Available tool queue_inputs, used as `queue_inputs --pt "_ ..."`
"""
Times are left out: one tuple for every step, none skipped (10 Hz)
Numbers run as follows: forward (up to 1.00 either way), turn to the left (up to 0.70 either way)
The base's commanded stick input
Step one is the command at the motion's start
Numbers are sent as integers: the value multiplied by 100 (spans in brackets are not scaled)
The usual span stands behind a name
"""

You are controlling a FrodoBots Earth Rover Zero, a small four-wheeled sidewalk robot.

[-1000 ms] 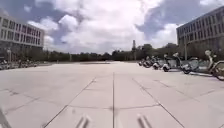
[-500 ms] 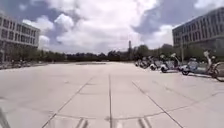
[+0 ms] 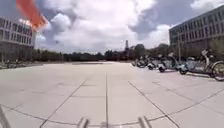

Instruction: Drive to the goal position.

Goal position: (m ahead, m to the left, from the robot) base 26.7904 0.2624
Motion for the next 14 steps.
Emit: queue_inputs --pt "50 0" --pt "50 0" --pt "50 0" --pt "50 0" --pt "50 0" --pt "50 0" --pt "50 0" --pt "50 0" --pt "50 0" --pt "50 0" --pt "50 0" --pt "50 0" --pt "50 0" --pt "50 0"
